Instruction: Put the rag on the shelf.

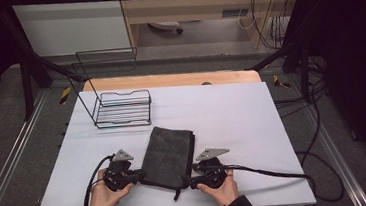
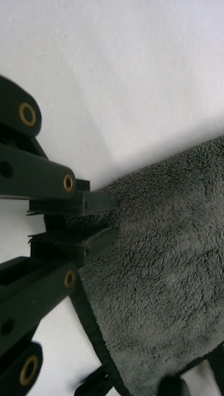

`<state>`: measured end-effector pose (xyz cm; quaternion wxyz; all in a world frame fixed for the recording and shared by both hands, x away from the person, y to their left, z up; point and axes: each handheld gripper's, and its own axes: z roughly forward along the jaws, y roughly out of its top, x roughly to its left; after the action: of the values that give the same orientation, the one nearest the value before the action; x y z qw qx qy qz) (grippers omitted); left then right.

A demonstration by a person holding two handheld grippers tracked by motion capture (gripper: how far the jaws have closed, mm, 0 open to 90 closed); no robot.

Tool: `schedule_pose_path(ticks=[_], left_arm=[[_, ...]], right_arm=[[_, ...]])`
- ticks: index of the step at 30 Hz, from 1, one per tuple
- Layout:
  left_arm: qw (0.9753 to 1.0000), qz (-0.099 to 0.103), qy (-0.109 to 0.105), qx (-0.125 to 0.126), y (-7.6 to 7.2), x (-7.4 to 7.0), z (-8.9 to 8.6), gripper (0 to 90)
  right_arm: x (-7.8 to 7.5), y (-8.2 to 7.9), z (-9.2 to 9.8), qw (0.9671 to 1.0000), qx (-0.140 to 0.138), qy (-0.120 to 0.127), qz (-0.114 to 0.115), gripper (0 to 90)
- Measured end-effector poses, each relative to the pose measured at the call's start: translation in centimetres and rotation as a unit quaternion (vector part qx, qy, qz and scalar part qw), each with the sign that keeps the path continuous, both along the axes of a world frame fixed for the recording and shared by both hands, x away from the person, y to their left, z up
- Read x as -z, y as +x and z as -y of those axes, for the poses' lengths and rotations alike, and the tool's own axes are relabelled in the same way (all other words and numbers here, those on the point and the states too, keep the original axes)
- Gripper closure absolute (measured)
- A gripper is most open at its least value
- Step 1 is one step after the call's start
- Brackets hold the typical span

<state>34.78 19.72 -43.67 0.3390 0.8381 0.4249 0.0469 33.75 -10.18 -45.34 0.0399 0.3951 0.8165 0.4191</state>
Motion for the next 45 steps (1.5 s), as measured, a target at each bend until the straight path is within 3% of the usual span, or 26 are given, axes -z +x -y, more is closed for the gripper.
schedule_pose_path(ticks=[4, 6, 9, 11, 14, 16, 19, 22, 24, 25, 27, 30, 34, 37, 45], left_arm=[[1.0000, 0.000, -0.001, -0.006, -0.2, -0.1, 0.1, 85.0], [0.9998, -0.009, -0.012, -0.010, -0.5, -0.2, 0.0, 85.4], [0.9997, -0.014, -0.019, -0.008, -0.9, -0.3, 0.0, 85.5], [0.9993, -0.019, -0.031, -0.005, -1.8, -0.5, 0.0, 85.5], [0.9993, -0.020, -0.031, 0.002, -2.5, -0.6, 0.1, 85.4], [0.9998, -0.007, -0.019, -0.003, -3.0, -0.5, 0.2, 85.0], [0.9999, 0.001, -0.017, -0.003, -3.0, -0.3, 0.1, 82.1], [0.9999, 0.010, -0.011, 0.001, -2.9, -0.3, -0.1, 73.1], [0.9994, 0.033, -0.009, 0.000, -2.6, -0.8, -0.8, 64.8], [0.9994, 0.033, -0.009, 0.000, -2.6, -0.8, -0.8, 61.1], [0.9985, 0.050, -0.023, -0.007, -2.0, -1.2, -1.9, 55.7], [0.9974, 0.068, -0.023, -0.007, -1.2, -1.6, -2.7, 46.4], [0.9980, 0.054, -0.033, -0.001, 0.0, -1.7, -3.1, 36.0], [0.9985, 0.046, -0.027, 0.003, 0.8, -1.6, -3.0, 27.7], [0.9984, 0.055, -0.012, 0.002, 2.6, -2.1, -2.4, 10.4]], right_arm=[[0.2, -0.3, -0.2, 0.9998, 0.008, 0.007, -0.019, 61.1], [0.1, -0.2, -0.2, 0.9994, 0.005, 0.012, -0.032, 70.0], [-0.2, 0.0, 0.0, 0.9993, -0.004, 0.012, -0.034, 81.4], [-0.4, 0.1, 0.1, 0.9993, -0.012, 0.008, -0.033, 82.2], [-0.7, 0.3, 0.5, 0.9993, -0.022, -0.001, -0.029, 82.3], [-0.8, 0.2, 0.5, 0.9992, -0.029, -0.003, -0.027, 81.3], [-0.7, 0.3, 0.5, 0.9992, -0.034, -0.006, -0.022, 75.3], [-0.9, 0.3, 0.8, 0.9995, -0.032, -0.005, 0.002, 63.2], [-1.2, 0.5, 1.2, 0.9994, -0.027, 0.003, 0.020, 54.5], [-1.3, 0.6, 1.4, 0.9993, -0.025, 0.006, 0.028, 50.0], [-1.6, 0.8, 1.9, 0.9990, -0.018, 0.006, 0.041, 41.8], [-1.8, 1.3, 2.6, 0.9987, -0.014, 0.009, 0.049, 31.0], [-2.0, 1.7, 3.4, 0.9984, -0.006, 0.008, 0.056, 20.3], [-2.0, 2.0, 3.9, 0.9984, 0.000, 0.006, 0.057, 14.8], [-1.7, 2.5, 4.5, 0.9985, 0.004, 0.004, 0.055, 7.6]])
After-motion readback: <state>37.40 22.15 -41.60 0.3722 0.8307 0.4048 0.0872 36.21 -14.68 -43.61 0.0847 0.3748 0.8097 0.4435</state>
